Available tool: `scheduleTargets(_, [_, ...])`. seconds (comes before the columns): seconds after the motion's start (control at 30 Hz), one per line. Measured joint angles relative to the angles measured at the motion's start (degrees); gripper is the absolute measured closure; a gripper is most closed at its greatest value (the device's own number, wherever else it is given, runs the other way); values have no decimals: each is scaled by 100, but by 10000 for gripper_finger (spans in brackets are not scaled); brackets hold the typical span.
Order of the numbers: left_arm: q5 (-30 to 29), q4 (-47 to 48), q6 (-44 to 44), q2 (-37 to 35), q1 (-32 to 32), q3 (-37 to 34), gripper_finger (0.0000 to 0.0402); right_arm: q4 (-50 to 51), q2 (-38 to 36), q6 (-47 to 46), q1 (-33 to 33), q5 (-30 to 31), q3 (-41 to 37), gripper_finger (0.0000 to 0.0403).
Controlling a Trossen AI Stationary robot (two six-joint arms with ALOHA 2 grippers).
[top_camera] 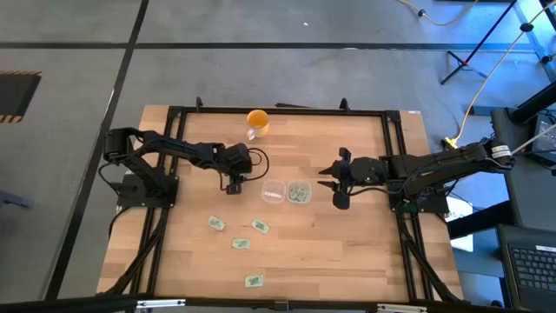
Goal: Pick and place items into bin
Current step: Put the stevia packet into the left transparent bin
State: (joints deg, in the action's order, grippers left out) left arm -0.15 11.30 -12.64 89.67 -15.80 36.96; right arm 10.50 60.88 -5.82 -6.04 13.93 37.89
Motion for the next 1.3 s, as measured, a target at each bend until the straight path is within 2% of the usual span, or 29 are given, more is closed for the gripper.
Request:
scheduleTargets(0.3, [-685, 446, -30, -468, -4, -29, 261, 13, 0, -11, 0, 0, 0, 255])
scheduleTargets(0.73, [-469, 316, 248, -171, -6, -155, 262, 11, 0, -13, 0, 0, 0, 255])
scheduleTargets(1.17, [-202, 332, 306, -186, -6, -186, 340, 158, 2, -175, -1, 2, 2, 255])
scheduleTargets(1.3, [-384, 333, 336, -184, 5, -187, 357, 184, 2, -186, -1, 2, 2, 255])
